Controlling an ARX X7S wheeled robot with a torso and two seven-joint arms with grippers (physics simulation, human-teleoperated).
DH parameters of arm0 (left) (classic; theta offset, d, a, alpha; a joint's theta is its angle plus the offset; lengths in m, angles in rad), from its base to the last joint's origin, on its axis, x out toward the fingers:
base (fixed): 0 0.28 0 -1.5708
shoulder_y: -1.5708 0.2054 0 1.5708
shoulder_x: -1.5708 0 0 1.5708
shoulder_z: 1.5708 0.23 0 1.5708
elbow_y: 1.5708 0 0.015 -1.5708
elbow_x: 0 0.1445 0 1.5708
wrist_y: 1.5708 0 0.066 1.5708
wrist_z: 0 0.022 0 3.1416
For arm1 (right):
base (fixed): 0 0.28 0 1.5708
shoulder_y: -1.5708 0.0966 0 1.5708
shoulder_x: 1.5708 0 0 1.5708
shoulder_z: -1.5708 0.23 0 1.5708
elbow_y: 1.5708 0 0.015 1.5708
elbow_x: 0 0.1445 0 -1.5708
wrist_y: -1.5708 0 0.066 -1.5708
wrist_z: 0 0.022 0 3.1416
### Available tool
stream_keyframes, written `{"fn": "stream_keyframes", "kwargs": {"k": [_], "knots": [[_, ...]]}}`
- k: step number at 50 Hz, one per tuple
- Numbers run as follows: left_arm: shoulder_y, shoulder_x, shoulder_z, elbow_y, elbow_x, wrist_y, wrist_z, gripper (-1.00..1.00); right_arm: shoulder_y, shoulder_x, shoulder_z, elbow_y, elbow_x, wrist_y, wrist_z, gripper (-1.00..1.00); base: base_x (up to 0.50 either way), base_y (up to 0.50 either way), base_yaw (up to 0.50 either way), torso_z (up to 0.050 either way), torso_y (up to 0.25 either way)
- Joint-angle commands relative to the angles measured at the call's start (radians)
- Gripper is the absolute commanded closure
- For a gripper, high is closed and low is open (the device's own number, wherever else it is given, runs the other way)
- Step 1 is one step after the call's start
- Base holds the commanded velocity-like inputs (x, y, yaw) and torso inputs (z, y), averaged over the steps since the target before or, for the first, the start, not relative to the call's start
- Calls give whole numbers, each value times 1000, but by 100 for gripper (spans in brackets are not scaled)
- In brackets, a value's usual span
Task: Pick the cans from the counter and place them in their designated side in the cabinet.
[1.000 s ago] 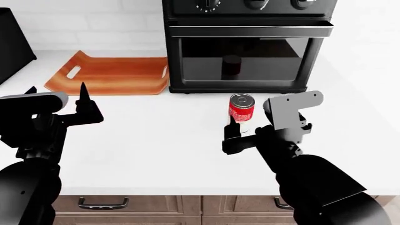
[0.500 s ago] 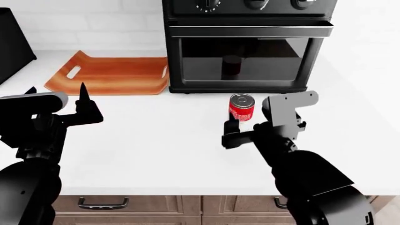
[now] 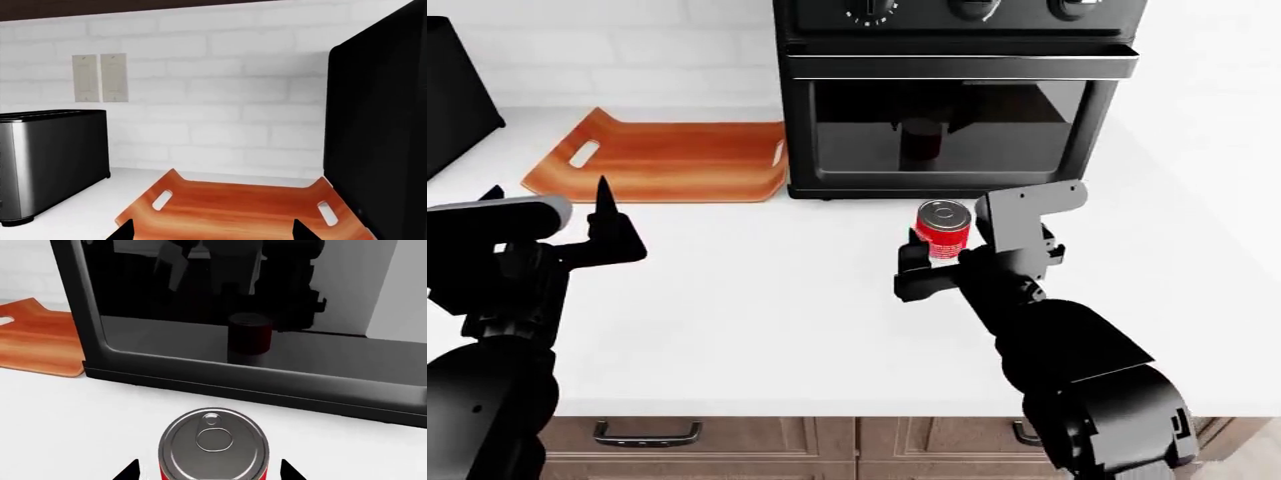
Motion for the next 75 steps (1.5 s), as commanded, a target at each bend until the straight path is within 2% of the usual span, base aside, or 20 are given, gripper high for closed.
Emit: {"fn": "stream_keyframes", "kwargs": {"k": [1, 16, 17, 28, 34, 42, 53, 54, 59, 62, 71, 75], "knots": [[-1, -3, -1, -2, -3, 1, -3, -100, 31, -7, -15, 83, 1, -42, -16, -100, 0, 0, 0, 0, 0], [1, -4, -3, -6, -5, 8, -7, -100, 74, -30, -5, 277, 13, -129, -47, -100, 0, 0, 0, 0, 0], [1, -4, -3, -6, -5, 9, -8, -100, 72, -30, -4, 277, 17, -125, -47, 100, 0, 0, 0, 0, 0], [5, -6, -6, 1, -10, 10, -11, -100, 44, -14, 0, 190, 47, -61, -31, 100, 0, 0, 0, 0, 0], [10, -9, -8, 9, -14, 7, -12, -100, 26, 6, 6, 43, 62, 22, 13, 100, 0, 0, 0, 0, 0], [10, -13, -8, 23, -21, -4, -14, -100, 120, 39, 42, -221, 101, 281, 106, 100, 0, 0, 0, 0, 0], [8, -19, -10, 40, -36, -21, -14, -100, 332, 42, 145, -436, 192, 636, 167, 100, 0, 0, 0, 0, 0], [8, -19, -11, 42, -38, -23, -15, -100, 353, 51, 149, -440, 222, 650, 190, 100, 0, 0, 0, 0, 0], [10, -21, -10, 47, -40, -25, -15, -100, 517, 156, 173, -337, 705, 651, 558, 100, 0, 0, 0, 0, 0], [7, -22, -7, 54, -42, -32, -17, -100, 643, 190, 163, -265, 873, 648, 697, 100, 0, 0, 0, 0, 0], [2, -24, -8, 60, -46, -34, -20, -100, 916, 251, 84, -119, 1058, 639, 841, 100, 0, 0, 0, 0, 0], [0, -24, -9, 60, -48, -35, -22, -100, 1030, 263, 35, -52, 1067, 622, 834, 100, 0, 0, 0, 0, 0]]}}
